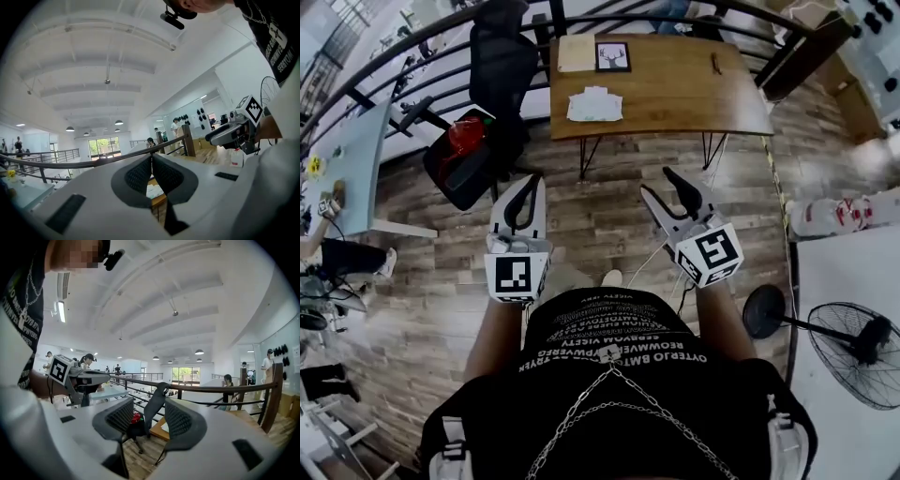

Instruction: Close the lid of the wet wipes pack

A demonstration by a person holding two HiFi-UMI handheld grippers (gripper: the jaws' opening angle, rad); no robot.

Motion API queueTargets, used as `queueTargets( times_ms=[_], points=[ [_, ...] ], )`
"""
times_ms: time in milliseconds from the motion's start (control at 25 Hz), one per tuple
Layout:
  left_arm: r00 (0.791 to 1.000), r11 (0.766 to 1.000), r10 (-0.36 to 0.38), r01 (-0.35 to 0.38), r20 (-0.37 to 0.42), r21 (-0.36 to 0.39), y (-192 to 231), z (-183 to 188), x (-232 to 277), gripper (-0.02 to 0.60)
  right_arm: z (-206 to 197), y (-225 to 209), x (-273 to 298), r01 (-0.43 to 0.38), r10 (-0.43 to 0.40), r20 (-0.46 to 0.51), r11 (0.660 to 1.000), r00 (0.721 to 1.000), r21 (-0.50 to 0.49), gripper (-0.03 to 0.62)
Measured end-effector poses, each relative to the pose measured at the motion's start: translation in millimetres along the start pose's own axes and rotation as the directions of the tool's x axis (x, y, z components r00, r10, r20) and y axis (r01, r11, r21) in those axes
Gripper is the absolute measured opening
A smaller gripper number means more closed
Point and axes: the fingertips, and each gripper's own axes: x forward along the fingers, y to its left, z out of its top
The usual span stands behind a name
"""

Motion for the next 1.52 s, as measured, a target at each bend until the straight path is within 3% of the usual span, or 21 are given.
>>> queueTargets(
  times_ms=[360, 1080, 1520],
  points=[
    [0.998, 0.998, 0.043, -0.045, -0.041, -0.043, 21.0, -11.8, 11.2, 0.031, -9.1, -4.8, 20.3, -0.04, 0.041, -0.032, 0.999, 0.999, 0.022, 0.209],
    [0.995, 0.998, -0.037, 0.032, -0.09, -0.058, 54.0, -39.1, 96.9, 0.031, -28.3, -50.8, 93.2, 0.0, 0.009, -0.1, 0.996, 0.995, 0.09, 0.206],
    [0.995, 0.997, -0.069, 0.066, -0.067, -0.049, 98.7, -28.9, 153.9, 0.031, -8.7, -75.7, 152.8, 0.017, -0.008, -0.106, 0.997, 0.994, 0.08, 0.204]
  ],
)
